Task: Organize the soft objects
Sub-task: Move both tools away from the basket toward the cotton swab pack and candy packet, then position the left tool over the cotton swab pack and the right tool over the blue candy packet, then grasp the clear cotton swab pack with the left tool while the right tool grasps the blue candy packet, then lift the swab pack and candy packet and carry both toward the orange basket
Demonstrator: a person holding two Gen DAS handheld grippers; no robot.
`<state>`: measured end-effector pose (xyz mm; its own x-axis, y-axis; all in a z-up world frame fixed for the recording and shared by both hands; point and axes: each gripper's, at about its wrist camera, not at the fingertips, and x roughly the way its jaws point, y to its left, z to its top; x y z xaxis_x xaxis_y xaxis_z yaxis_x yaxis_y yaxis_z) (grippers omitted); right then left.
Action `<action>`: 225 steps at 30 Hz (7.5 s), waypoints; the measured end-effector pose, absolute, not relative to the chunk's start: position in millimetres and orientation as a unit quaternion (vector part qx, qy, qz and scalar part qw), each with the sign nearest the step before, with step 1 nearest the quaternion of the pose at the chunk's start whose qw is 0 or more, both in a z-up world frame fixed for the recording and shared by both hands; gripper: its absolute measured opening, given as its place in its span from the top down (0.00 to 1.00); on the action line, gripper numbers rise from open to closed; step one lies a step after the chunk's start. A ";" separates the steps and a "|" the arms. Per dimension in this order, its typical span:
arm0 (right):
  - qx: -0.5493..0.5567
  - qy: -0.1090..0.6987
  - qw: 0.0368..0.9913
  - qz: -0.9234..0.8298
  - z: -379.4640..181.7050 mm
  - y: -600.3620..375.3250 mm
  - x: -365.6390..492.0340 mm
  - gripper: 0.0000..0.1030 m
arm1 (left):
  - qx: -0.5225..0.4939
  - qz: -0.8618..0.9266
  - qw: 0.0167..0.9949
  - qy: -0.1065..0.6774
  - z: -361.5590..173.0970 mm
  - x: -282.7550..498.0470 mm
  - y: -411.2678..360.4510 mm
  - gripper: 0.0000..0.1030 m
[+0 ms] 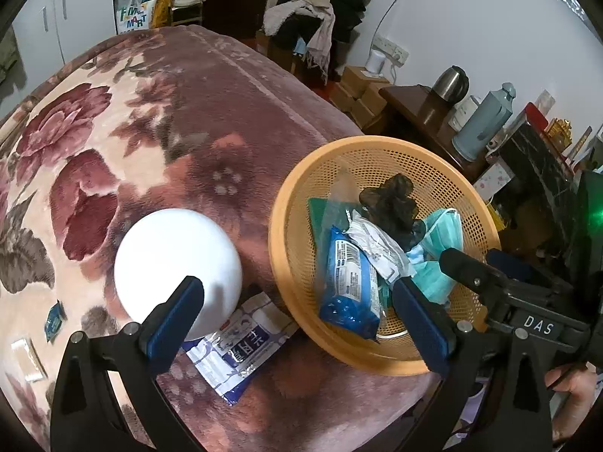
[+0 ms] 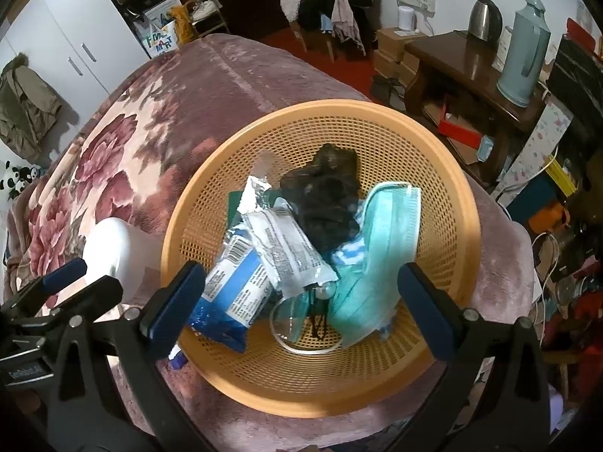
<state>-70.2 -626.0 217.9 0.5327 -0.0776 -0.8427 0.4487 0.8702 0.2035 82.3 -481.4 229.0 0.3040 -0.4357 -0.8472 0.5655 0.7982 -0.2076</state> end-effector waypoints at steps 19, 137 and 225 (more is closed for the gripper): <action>0.169 0.466 0.857 -0.143 226.0 -590.0 -48.3 0.00 | 0.030 -0.300 0.809 0.505 226.9 98.5 -442.0 0.02; -0.079 0.564 0.814 0.114 127.0 -224.7 118.3 0.00 | -0.192 -0.036 0.802 0.564 84.1 165.9 -27.6 0.01; -0.018 0.612 0.763 0.206 36.7 -158.1 60.7 0.63 | -0.155 0.004 0.788 0.596 27.3 102.4 18.5 0.23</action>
<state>60.7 -158.1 36.7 0.1652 0.2919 -0.9421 -0.3359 0.9147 0.2245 102.4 18.5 27.3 0.2905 -0.1785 -0.9401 -0.1917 0.9517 -0.2399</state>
